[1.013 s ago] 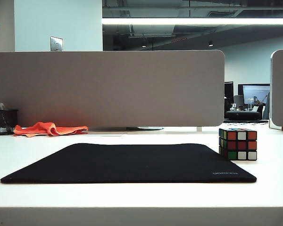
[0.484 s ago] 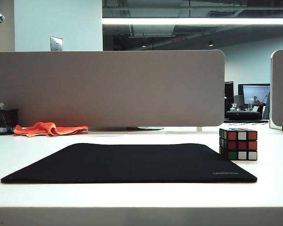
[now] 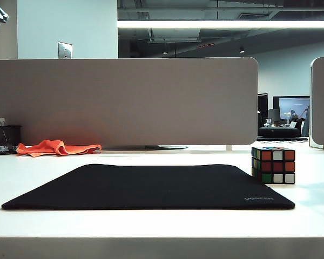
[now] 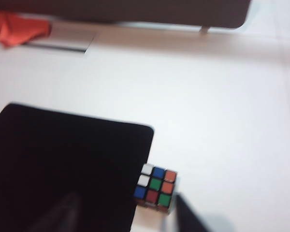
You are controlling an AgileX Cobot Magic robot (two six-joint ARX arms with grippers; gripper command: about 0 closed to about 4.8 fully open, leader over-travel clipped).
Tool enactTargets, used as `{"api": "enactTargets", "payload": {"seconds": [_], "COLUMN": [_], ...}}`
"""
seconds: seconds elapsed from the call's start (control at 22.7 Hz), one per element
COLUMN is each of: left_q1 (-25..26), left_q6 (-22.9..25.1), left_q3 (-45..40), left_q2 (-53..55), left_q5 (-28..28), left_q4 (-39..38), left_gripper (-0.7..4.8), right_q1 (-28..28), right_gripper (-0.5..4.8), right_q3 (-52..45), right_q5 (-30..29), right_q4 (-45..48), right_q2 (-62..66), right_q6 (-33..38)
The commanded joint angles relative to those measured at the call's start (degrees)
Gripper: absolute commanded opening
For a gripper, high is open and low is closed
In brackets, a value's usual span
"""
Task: Pick up the cube on the right side of the mouse pad, then place it in the center of the mouse pad.
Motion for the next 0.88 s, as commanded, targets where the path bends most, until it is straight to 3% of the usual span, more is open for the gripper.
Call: {"api": "enactTargets", "payload": {"seconds": [0.04,0.09,0.31,0.53,0.7,0.79,0.88], "left_q1": [-1.4,-1.5,-1.5,-1.5,-1.5,-1.5,-1.5], "left_q6": [-1.2,-1.6,-2.3,-2.4,-2.3,-2.1,-2.1], "left_q3": [0.4,0.4,0.4,0.4,0.4,0.4,0.4], "left_q2": [-0.1,-0.1,-0.1,-0.1,-0.1,-0.1,0.0], "left_q5": [0.4,0.4,0.7,1.8,1.7,1.7,1.7], "left_q4": [0.4,0.4,0.4,0.4,0.3,0.4,0.4], "left_gripper": [1.22,1.22,1.22,1.22,1.22,1.22,1.22], "right_q1": [1.3,1.4,1.4,1.4,1.4,1.6,1.6], "right_gripper": [4.79,4.79,4.79,4.79,4.79,4.79,4.79], "right_q3": [2.1,2.1,2.1,3.7,6.0,7.9,9.0], "right_q5": [-4.0,-7.5,-8.5,0.3,3.8,4.5,4.5], "right_q4": [0.2,1.6,4.7,2.3,-2.7,-4.5,-4.7], "right_q2": [4.2,6.4,12.5,19.3,25.4,30.1,32.2], "right_q6": [-0.4,0.6,7.6,7.5,7.8,12.7,13.2]}}
